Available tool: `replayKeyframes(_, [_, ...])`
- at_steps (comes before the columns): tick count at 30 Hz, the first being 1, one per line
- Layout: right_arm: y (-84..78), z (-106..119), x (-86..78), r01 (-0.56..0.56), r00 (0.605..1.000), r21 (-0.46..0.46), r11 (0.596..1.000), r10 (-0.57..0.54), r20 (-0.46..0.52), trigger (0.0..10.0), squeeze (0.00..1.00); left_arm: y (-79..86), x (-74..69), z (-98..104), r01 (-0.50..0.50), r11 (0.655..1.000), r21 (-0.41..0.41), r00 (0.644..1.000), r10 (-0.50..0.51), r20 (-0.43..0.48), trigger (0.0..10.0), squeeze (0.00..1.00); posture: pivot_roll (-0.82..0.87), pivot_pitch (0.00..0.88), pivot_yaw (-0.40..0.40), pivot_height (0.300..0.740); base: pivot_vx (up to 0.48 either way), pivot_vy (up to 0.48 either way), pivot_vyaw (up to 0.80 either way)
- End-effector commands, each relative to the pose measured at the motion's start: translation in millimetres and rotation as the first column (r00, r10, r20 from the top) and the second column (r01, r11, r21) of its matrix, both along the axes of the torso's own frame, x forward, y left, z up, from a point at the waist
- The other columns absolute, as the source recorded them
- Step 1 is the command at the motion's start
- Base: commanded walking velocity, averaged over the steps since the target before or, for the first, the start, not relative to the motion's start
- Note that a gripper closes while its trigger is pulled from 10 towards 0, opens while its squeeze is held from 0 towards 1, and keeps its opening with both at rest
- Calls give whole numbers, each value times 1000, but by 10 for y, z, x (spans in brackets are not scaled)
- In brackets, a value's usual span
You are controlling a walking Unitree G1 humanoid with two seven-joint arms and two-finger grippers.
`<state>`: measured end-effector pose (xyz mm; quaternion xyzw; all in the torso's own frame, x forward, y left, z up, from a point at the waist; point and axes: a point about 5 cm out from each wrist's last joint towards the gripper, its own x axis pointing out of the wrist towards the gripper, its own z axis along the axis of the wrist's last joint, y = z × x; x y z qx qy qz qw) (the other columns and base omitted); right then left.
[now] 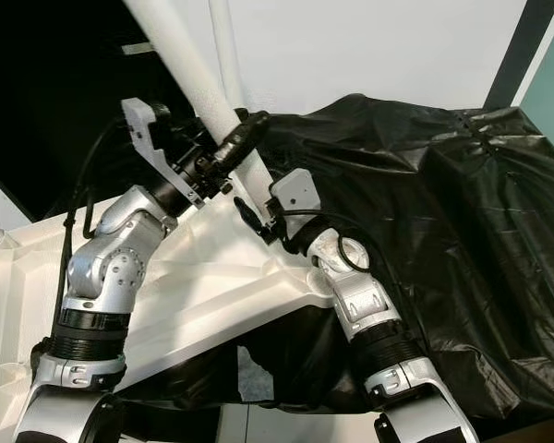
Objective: Building children table
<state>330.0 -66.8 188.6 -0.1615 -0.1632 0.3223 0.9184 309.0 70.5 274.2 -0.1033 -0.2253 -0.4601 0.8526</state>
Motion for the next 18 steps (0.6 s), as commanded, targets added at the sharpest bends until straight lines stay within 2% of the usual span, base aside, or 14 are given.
replayKeyframes(1, [111, -11, 0, -31, 999, -31, 999, 30, -17, 10000, 0, -76, -95, 98, 47, 999, -12, 996, -46, 72, 10000, 0, -23, 0, 60, 740, 0, 0, 0])
replayKeyframes(8, [168, 14, 16, -22, 999, -71, 997, 20, -31, 10000, 0, -171, -149, 74, 55, 998, 15, 994, -56, 92, 10000, 0, -23, 0, 58, 740, 0, 0, 0])
replayKeyframes(9, [169, 19, 18, -19, 999, -77, 997, 17, -29, 8980, 0, -179, -148, 70, 46, 999, 23, 994, -48, 100, 10000, 0, -23, 0, 58, 740, 0, 0, 0])
replayKeyframes(10, [169, 22, 19, -17, 1000, -81, 997, 15, -27, 6627, 0, -184, -148, 68, 39, 999, 29, 993, -42, 106, 10000, 0, -23, 0, 58, 740, 0, 0, 0])
replayKeyframes(11, [169, 22, 19, -17, 1000, -81, 997, 15, -27, 6627, 0, -184, -148, 68, 39, 999, 29, 993, -42, 106, 10000, 0, -23, 0, 58, 740, 0, 0, 0])
replayKeyframes(12, [168, 25, 17, -15, 1000, -89, 996, 14, -20, 4039, 0, -191, -152, 65, 41, 999, 27, 993, -44, 107, 10000, 0, -21, 0, 56, 740, 0, 0, 0])
replayKeyframes(13, [168, 25, 17, -15, 1000, -89, 996, 14, -20, 4039, 0, -191, -152, 65, 41, 999, 27, 993, -44, 107, 10000, 0, -21, 0, 56, 740, 0, 0, 0])
replayKeyframes(15, [163, 30, 14, -13, 1000, -99, 995, 12, -9, 2549, 0, -207, -159, 55, 38, 999, 37, 992, -42, 117, 10000, 0, -21, 0, 56, 740, 0, 0, 0])
replayKeyframes(16, [153, 42, 16, -4, 1000, -93, 996, 4, -4, 0, 0, -213, -161, 48, 34, 998, 43, 992, -39, 121, 10000, 0, -24, 0, 57, 740, 0, 0, 0])
replayKeyframes(18, [144, 51, 16, 3, 1000, -84, 996, -3, -2, 0, 0, -215, -163, 45, 34, 998, 43, 992, -39, 121, 10000, 0, -24, 0, 58, 740, 0, 0, 0])
